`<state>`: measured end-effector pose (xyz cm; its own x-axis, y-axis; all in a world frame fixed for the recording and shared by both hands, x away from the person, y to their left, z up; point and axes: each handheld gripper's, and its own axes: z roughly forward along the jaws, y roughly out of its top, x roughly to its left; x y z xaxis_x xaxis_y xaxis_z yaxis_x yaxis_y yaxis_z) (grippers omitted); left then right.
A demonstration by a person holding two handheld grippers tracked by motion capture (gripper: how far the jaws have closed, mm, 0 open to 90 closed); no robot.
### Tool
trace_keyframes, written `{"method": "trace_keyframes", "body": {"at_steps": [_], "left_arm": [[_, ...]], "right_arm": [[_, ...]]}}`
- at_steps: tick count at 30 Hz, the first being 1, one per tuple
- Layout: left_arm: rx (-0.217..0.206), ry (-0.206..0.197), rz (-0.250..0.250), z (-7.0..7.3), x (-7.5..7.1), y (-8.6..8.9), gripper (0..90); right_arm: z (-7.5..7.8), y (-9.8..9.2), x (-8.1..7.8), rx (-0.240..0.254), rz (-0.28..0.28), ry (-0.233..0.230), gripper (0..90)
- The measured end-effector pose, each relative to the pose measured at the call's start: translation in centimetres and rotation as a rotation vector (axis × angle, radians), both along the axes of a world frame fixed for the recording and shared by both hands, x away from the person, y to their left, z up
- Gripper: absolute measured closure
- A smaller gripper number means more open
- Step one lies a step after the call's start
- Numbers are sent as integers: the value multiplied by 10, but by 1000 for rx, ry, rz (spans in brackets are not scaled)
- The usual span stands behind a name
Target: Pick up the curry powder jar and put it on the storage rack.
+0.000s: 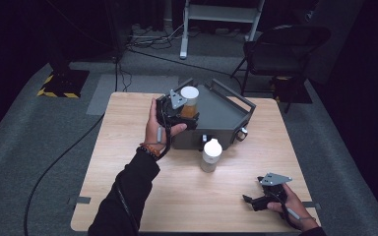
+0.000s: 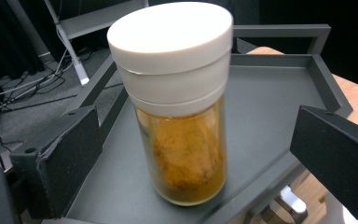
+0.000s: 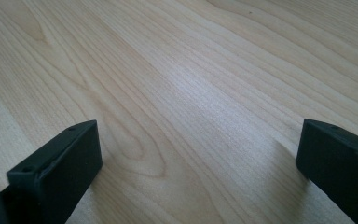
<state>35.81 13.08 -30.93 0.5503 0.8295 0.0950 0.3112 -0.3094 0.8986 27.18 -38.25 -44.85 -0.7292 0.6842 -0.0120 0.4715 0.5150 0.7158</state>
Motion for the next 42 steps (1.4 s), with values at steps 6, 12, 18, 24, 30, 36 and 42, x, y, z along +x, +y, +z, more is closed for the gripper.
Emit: {"method": "trace_keyframes", "body": {"at_steps": [6,12,18,24,30,36,42], "left_arm": [[78,-29,-27,1,-14,-7,19],[109,-34,-55,-4,-25,-9,18],[125,-32,-71,-12,-34,-8,18],[138,-21,-90,-20,-41,-3,18],[156,-13,-100,-30,-51,2,18],[192,-2,-100,-39,-62,5,18],[207,23,-110,-48,-68,9,18]], "right_arm": [[0,0,0,0,0,0,0],[0,0,0,0,0,0,0],[0,0,0,0,0,0,0],[0,0,0,1,0,0,0],[0,0,0,1,0,0,0],[0,0,0,1,0,0,0],[0,0,0,1,1,0,0]]}}
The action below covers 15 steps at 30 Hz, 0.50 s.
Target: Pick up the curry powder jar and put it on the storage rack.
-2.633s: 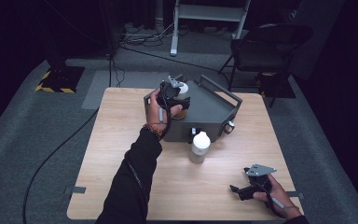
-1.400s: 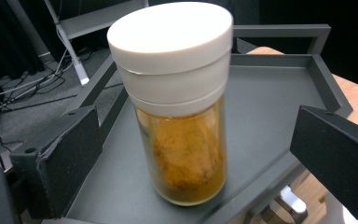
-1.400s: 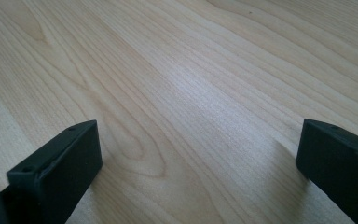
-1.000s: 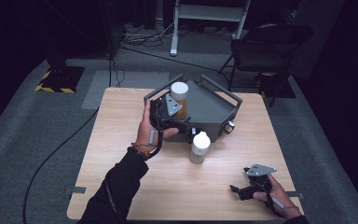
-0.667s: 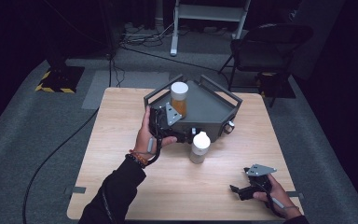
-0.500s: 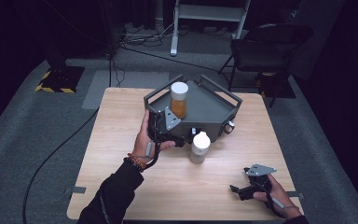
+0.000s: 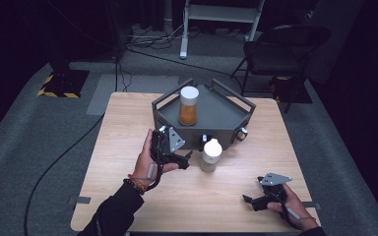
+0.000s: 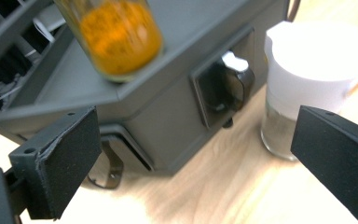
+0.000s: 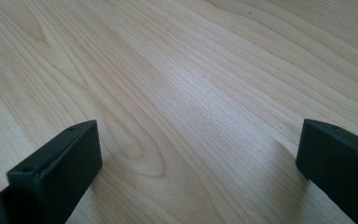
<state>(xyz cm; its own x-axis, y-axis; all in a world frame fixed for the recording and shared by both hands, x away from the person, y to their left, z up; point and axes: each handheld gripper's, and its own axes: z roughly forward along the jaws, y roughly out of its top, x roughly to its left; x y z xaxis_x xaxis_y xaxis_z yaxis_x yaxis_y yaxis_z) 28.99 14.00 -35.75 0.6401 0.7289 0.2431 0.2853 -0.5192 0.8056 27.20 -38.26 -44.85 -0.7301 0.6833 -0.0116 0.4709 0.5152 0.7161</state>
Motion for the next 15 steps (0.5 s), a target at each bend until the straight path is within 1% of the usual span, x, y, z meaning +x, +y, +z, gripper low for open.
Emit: {"method": "trace_keyframes", "body": {"at_steps": [6,8,11,13,15], "left_arm": [[13,41,-9,-12,-3,5,18],[29,48,-4,-17,-6,5,18],[48,68,-14,-23,-7,7,18],[66,73,-16,-28,-10,7,18],[71,80,-19,-32,-12,8,18]], "right_arm": [[0,0,0,0,0,0,0],[0,0,0,0,0,0,0],[0,0,0,0,1,0,0],[0,0,0,0,1,0,0],[0,0,0,0,1,0,0]]}}
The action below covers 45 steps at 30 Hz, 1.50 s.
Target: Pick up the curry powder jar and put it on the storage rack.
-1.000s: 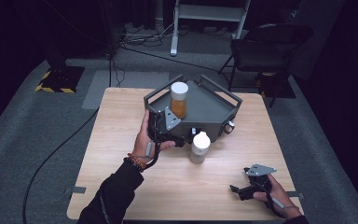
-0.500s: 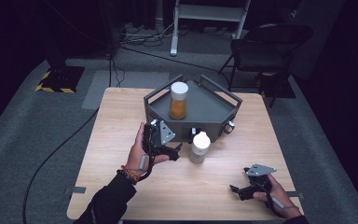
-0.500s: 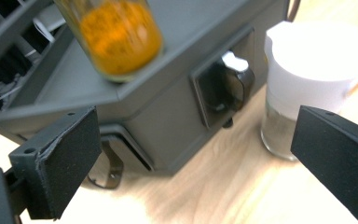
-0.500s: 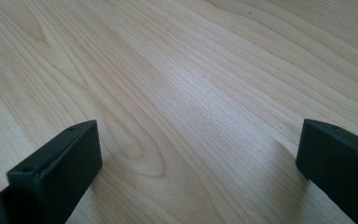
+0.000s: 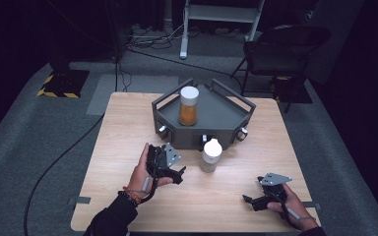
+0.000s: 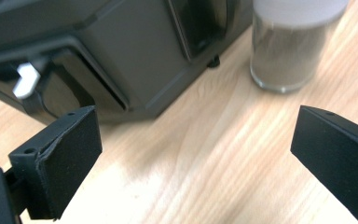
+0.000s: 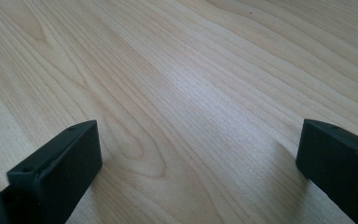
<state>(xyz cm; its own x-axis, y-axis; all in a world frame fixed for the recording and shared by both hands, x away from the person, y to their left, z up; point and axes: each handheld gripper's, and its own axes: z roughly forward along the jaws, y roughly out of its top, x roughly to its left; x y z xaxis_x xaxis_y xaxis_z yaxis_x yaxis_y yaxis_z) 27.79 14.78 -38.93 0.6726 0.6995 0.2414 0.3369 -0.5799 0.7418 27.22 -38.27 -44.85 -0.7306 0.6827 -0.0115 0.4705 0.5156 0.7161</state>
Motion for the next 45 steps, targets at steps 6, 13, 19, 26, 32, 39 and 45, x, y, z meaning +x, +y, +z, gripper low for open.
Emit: {"method": "trace_keyframes", "body": {"at_steps": [6,13,19,26,32,39,45], "left_arm": [[16,22,0,-10,-6,3,18],[-7,58,-3,-21,-10,15,18],[-1,92,17,-29,-13,26,18],[5,134,36,-36,-13,36,18],[-34,168,56,-41,-11,50,18],[-20,195,59,-45,-8,53,20],[-35,205,67,-51,-5,64,17]], "right_arm": [[0,0,0,0,0,0,0],[0,0,0,0,0,0,0],[0,0,0,0,0,0,0],[0,0,0,0,1,0,0],[0,0,0,0,0,0,0],[0,0,0,0,0,0,0],[0,0,0,0,0,0,0]]}}
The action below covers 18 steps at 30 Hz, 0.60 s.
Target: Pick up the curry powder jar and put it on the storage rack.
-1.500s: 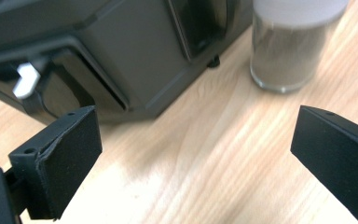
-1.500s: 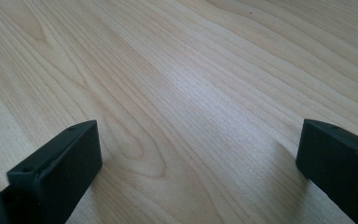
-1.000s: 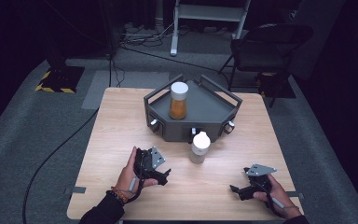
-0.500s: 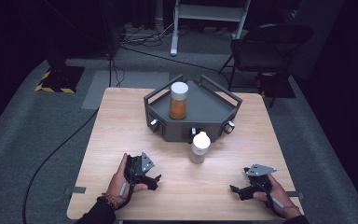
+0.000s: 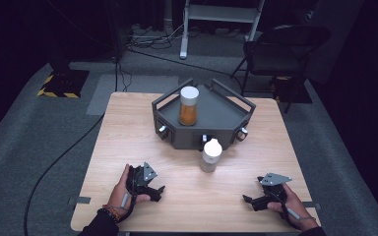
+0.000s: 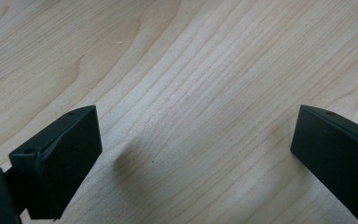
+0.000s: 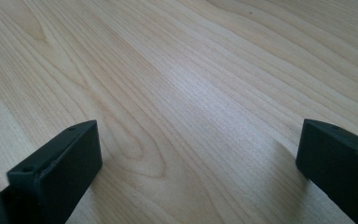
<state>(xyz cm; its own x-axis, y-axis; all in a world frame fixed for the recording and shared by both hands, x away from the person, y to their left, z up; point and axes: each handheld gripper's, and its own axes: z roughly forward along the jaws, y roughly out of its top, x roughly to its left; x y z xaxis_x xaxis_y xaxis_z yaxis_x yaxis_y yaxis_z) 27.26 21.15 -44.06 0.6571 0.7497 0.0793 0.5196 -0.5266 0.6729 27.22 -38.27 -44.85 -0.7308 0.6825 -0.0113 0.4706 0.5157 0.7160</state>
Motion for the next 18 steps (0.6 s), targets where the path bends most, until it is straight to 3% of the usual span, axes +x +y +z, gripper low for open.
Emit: {"method": "trace_keyframes", "body": {"at_steps": [5,7,18], "left_arm": [[-49,16,12,-6,3,13,6],[-75,40,22,-7,7,19,7],[-78,43,34,-7,8,24,4]], "right_arm": [[0,0,0,0,0,0,0],[0,0,0,0,0,0,0],[0,0,0,0,2,0,0]]}}
